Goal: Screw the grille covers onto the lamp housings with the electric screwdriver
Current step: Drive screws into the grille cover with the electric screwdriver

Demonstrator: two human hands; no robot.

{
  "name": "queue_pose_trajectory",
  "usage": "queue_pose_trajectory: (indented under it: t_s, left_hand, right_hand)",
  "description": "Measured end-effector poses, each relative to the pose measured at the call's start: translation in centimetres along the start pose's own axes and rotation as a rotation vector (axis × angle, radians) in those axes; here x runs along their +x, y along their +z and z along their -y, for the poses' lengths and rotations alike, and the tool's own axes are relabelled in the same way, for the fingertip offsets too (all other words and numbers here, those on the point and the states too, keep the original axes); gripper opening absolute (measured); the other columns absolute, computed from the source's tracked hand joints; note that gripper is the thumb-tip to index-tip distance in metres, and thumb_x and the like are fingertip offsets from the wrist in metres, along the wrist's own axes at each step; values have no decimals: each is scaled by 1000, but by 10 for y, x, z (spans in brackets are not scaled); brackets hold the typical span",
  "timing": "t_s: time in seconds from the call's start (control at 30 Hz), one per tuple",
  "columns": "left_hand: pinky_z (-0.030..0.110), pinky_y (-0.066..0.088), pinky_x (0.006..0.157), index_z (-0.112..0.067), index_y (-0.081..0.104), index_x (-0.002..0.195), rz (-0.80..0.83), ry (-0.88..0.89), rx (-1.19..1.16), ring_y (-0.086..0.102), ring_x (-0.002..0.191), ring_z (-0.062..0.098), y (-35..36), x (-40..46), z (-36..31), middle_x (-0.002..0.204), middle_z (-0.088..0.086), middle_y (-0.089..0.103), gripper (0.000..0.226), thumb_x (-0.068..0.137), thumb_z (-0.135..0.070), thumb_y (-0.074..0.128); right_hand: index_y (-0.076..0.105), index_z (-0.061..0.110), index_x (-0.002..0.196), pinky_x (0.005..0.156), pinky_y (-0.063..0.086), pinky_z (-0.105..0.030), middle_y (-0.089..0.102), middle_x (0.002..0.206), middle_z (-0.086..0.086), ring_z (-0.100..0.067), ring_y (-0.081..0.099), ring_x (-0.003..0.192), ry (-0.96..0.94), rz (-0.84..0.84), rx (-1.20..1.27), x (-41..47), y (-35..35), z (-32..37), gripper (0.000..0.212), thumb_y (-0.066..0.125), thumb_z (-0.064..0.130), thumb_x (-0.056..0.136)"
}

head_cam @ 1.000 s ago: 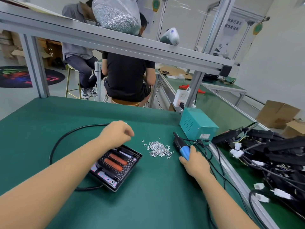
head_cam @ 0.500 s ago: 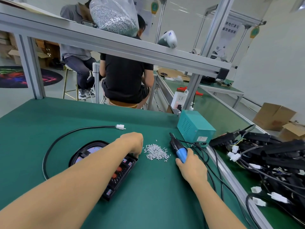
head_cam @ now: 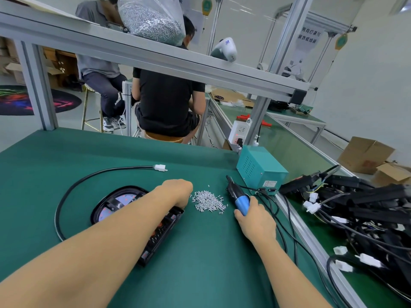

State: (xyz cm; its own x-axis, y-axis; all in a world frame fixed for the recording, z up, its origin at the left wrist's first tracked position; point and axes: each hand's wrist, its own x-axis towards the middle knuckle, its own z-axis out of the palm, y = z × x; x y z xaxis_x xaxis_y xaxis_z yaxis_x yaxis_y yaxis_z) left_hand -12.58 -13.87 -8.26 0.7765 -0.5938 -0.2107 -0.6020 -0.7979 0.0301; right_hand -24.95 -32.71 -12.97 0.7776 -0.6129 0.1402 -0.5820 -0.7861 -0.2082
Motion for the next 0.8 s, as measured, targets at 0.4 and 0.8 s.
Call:
queue_pose_trajectory:
  t_s: [0.4,0.8]
  left_hand:
    - [31,34,63,-11,34,66,140,16,65,40,70,27,-6,-2,-3,67,3,37,24,85,-9,47]
    - [20,51,54,-5,71,72,-223,127,-1469,60,54,13,-20,-53,41,67,11,69,11,74,6,72]
  right_hand:
    - [34,16,140,73,39,-33,56,122,-8,-27,58,105,4,12,-16,-2,-2,1,58,48,50,95]
    - [50,7,108,56,45,-29,54,80,-9,-23,52,61,216,313,804,10,-69,-3,33,66,8,80]
